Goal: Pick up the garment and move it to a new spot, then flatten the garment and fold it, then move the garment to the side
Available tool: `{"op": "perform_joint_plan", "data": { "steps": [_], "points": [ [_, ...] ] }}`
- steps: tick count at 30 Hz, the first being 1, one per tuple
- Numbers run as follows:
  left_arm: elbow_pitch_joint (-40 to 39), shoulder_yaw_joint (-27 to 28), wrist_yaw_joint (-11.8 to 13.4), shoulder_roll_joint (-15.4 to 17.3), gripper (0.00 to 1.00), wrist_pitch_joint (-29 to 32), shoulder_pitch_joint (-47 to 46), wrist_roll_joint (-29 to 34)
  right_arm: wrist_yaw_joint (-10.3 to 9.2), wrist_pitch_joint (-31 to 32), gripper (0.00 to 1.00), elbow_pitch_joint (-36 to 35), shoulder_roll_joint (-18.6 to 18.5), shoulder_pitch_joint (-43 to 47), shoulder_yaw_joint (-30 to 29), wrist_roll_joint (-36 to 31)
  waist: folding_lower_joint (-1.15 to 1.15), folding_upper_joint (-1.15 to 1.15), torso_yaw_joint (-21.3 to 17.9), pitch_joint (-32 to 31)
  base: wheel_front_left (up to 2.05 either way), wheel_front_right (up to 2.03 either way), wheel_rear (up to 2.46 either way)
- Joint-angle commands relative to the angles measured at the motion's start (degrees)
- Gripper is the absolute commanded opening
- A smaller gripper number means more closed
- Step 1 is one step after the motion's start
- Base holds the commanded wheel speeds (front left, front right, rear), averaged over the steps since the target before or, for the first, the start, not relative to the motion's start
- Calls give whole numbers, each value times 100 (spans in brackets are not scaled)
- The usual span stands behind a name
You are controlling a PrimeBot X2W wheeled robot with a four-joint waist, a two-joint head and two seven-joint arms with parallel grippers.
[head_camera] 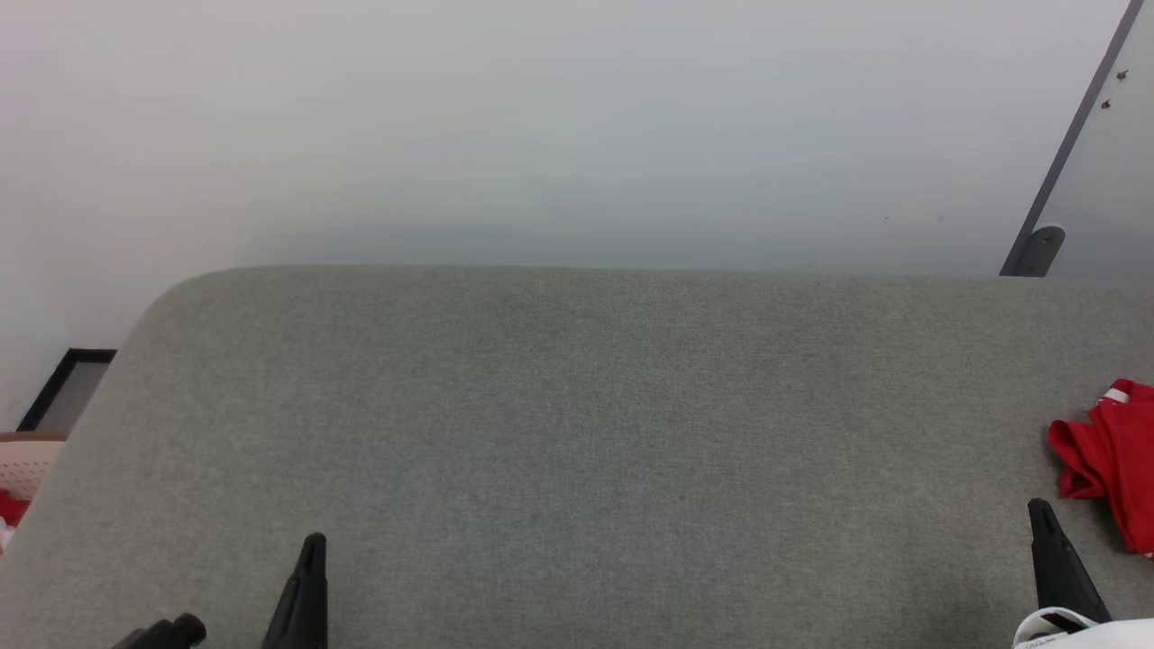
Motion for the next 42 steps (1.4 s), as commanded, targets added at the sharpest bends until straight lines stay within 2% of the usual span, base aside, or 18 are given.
{"op": "perform_joint_plan", "data": {
  "steps": [1, 23, 42],
  "points": [
    [-30, 41, -8, 19, 0, 43, -172, -233, -2, 34, 0, -44, -15, -186, -18, 209, 0, 0, -4, 8, 0, 0, 0],
    [235, 143, -14, -80, 0, 458, -557, -1813, -4, 363, 0, 201, 123, -482, -29, 1635, 0, 0, -57, 110, 0, 0, 0],
    [425, 232, -19, -161, 0, 753, -821, -2857, -5, 584, 0, 369, 217, -674, -35, 2593, 0, 0, -99, 193, 0, 0, 0]
  ]
}}
